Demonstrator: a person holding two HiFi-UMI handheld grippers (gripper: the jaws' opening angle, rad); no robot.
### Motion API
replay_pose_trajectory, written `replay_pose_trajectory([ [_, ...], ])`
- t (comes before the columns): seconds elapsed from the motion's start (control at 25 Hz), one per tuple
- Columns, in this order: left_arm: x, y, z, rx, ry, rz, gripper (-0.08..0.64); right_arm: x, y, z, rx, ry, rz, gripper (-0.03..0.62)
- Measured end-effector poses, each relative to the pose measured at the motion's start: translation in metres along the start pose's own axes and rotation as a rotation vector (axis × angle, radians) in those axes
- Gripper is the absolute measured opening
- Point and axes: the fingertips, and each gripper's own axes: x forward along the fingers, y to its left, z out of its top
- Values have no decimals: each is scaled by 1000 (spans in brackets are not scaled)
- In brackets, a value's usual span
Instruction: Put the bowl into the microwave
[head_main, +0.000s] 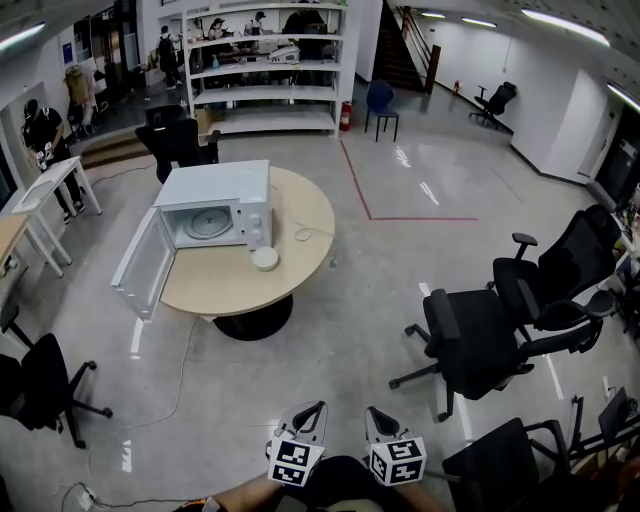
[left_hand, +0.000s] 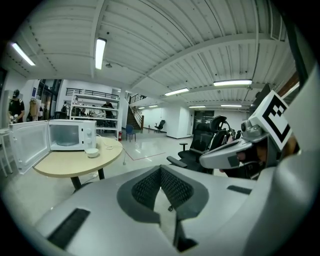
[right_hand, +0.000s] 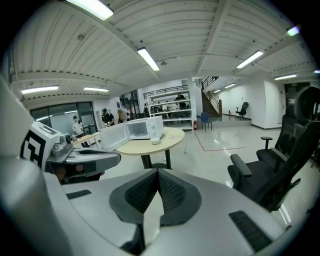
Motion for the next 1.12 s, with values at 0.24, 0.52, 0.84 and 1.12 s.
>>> replay_pose_trajectory([
  [0.24, -4, 26, 6, -6, -22, 4, 46, 20, 19, 14, -16, -3, 12, 15],
  [0.52, -9, 54, 1, -47, -21, 55, 46, 43, 38, 16, -46, 33, 60, 15],
  [0.84, 5, 86, 2, -77, -6, 167, 46, 86, 35, 28, -76, 53, 163, 15],
  [1.12, 43, 104, 21, -71, 17, 256, 46, 128, 13, 60, -104, 49, 266, 15],
])
